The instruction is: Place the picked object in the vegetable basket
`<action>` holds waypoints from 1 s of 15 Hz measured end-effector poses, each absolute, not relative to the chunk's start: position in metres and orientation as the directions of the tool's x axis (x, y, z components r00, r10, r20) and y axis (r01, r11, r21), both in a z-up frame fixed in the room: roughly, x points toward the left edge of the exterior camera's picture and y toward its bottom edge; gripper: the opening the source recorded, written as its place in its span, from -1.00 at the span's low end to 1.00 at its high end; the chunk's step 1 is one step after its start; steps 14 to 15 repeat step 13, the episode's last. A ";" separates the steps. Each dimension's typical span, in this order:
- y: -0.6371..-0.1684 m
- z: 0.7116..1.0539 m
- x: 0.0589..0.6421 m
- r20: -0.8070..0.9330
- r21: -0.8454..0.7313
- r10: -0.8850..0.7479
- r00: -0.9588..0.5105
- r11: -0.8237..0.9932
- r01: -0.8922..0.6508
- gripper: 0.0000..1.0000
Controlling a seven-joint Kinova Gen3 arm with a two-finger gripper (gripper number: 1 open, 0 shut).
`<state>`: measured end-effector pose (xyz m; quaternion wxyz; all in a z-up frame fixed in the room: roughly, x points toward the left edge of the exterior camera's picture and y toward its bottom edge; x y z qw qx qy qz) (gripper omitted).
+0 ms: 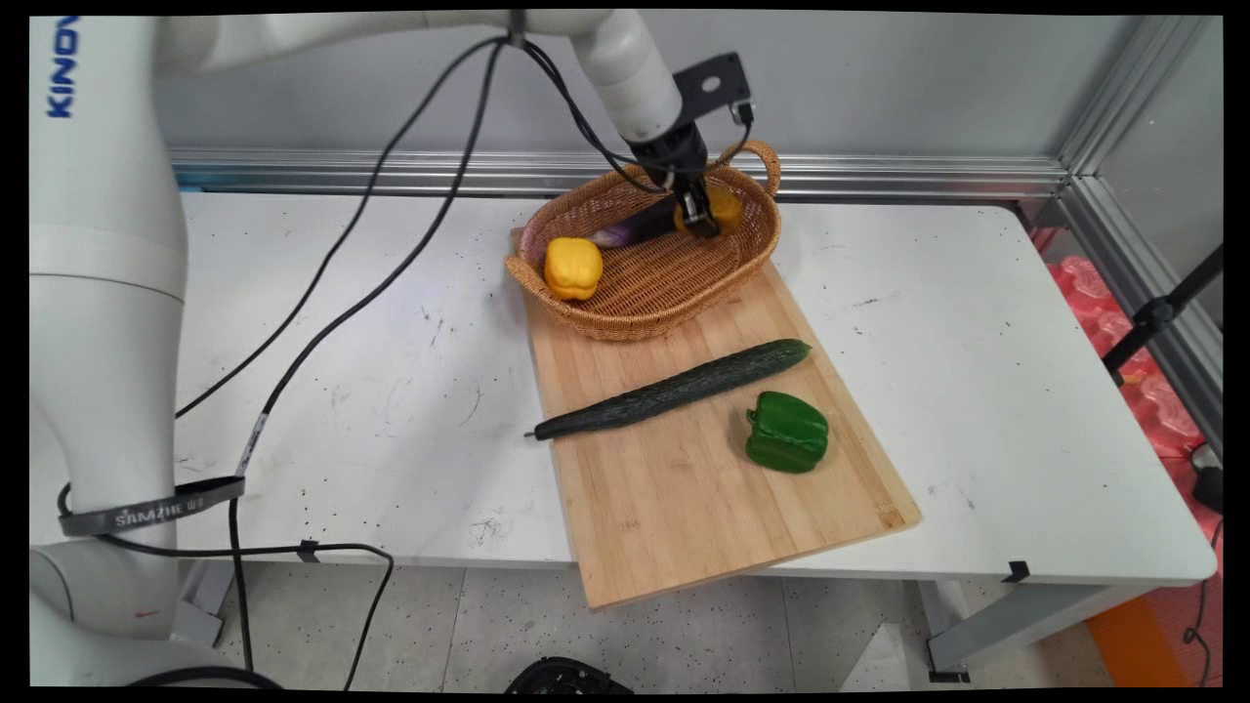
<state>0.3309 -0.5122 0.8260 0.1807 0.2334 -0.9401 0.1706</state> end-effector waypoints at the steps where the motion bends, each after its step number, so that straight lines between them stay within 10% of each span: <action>1: -0.517 0.819 0.328 0.415 -0.233 -0.378 -0.827 0.835 -0.499 -1.00; 8: -0.537 0.793 0.320 0.400 -0.222 -0.382 -0.833 0.841 -0.493 -1.00; 9: -0.538 0.790 0.320 0.399 -0.222 -0.381 -0.834 0.842 -0.491 1.00; 15: -0.541 0.795 0.323 0.412 -0.228 -0.369 -0.833 0.844 -0.486 1.00</action>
